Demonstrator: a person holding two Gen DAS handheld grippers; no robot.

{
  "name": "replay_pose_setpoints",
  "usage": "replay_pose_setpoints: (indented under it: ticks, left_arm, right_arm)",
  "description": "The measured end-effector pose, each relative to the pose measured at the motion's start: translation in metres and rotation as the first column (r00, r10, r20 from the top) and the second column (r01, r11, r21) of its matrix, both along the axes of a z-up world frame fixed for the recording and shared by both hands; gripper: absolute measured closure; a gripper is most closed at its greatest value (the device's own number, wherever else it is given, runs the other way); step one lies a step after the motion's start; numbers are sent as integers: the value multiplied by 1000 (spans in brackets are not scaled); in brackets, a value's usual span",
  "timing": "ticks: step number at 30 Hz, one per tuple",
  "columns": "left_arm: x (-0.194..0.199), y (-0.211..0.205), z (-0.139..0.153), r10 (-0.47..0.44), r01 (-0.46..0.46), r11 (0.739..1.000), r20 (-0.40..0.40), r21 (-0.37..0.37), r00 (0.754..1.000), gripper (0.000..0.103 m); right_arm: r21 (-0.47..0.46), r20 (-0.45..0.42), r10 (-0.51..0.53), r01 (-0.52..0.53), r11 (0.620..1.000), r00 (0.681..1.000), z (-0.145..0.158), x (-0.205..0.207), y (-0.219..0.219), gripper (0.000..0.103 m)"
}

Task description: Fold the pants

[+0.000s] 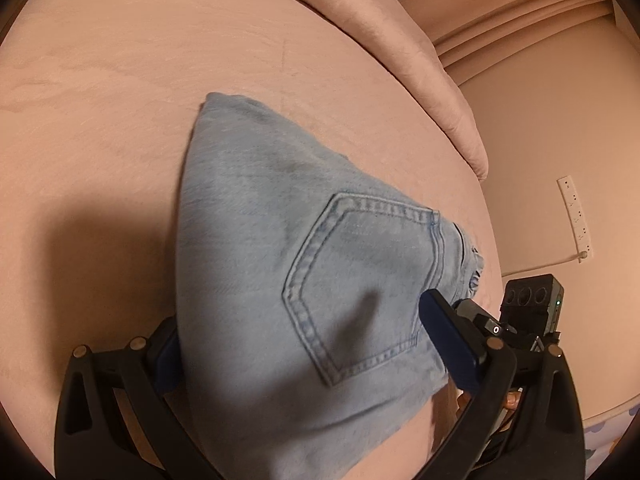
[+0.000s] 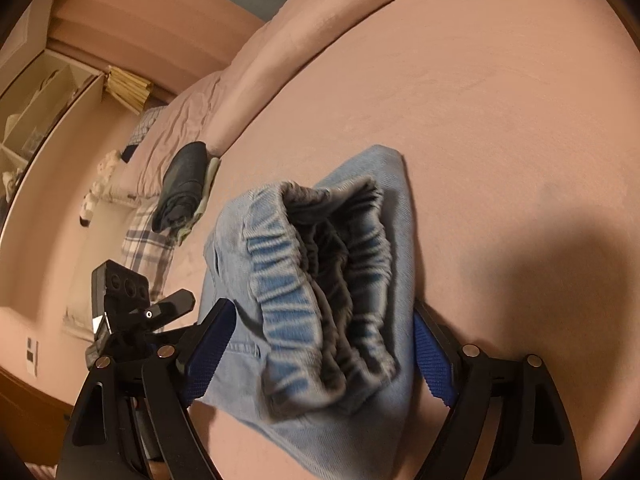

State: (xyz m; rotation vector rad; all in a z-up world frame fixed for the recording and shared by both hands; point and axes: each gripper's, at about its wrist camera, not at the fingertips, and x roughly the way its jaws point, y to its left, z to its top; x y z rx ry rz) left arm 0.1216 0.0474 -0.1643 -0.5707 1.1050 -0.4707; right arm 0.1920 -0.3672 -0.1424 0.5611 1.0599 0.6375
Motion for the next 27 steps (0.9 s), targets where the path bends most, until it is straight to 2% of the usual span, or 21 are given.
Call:
replay_pose_setpoints:
  ticks: [9,13,21,27]
  left_arm:
    - [8,-6,2,-10,9,999,13,48,1000,2]
    - [7,0,0,-19,18,999,17,45,1000,2]
    - [10,-3,0,-17,16,999,14,50,1000,2]
    - [9,-9,3,-29,26,995,25,100,999,2]
  right_arm:
    - [-28,30,25,-24,999,999,1,9,11,7]
    - [-35,44,30,-29,999,999,1,9,13,4]
    - [-39,58,28,-26,999,998,3,6,14,4]
    - [-62,64,25,-21,998,998,6,5,17,4]
